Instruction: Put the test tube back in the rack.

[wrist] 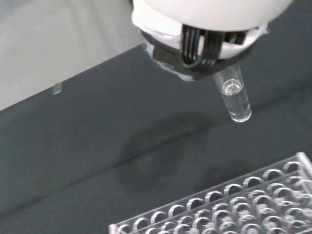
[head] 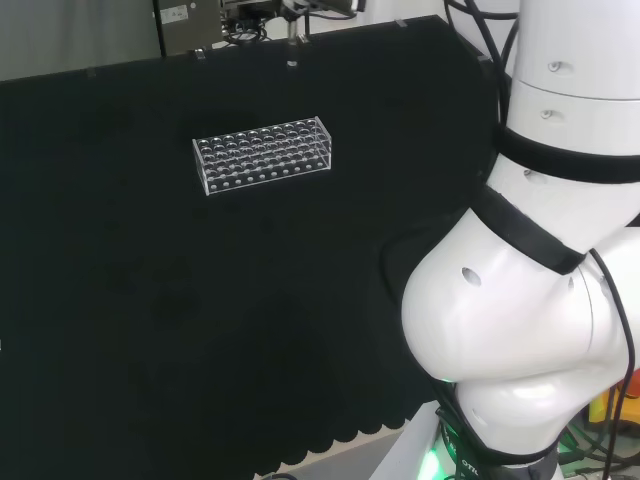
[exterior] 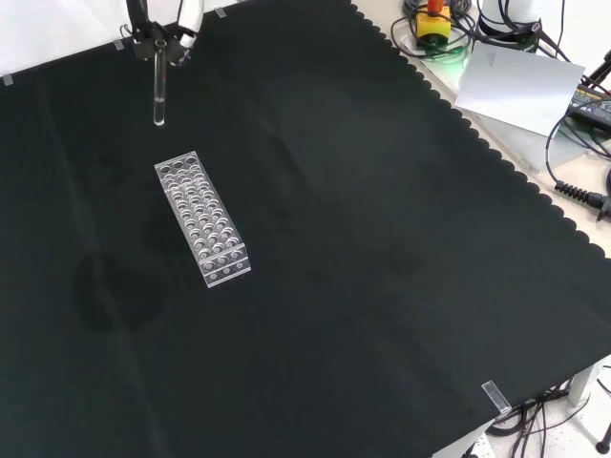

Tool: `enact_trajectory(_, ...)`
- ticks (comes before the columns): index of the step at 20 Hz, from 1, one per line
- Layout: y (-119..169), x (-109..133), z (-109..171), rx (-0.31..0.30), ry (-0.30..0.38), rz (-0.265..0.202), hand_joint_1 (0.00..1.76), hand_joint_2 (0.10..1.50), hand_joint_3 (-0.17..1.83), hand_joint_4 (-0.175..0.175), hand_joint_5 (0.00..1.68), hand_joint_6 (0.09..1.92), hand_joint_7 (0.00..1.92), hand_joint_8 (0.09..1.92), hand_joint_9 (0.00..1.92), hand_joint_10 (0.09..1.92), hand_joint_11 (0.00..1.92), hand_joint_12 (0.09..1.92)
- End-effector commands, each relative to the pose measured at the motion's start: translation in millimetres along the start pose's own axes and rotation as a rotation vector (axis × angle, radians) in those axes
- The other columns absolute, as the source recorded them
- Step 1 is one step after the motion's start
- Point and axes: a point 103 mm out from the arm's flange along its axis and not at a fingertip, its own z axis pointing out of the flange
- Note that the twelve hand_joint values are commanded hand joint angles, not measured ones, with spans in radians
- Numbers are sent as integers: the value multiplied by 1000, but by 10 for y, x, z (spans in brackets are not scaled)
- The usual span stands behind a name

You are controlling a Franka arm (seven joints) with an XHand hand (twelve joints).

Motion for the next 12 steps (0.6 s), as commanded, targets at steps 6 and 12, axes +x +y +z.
enact_trajectory(6,139,-141,128,37,-20,22,1439,657,576,-175,1414,87,1431,552,1320,691,1276,877)
enact_trajectory(12,202,-340,209,49,-68,53,1439,657,577,-175,1414,87,1430,554,1319,693,1274,877)
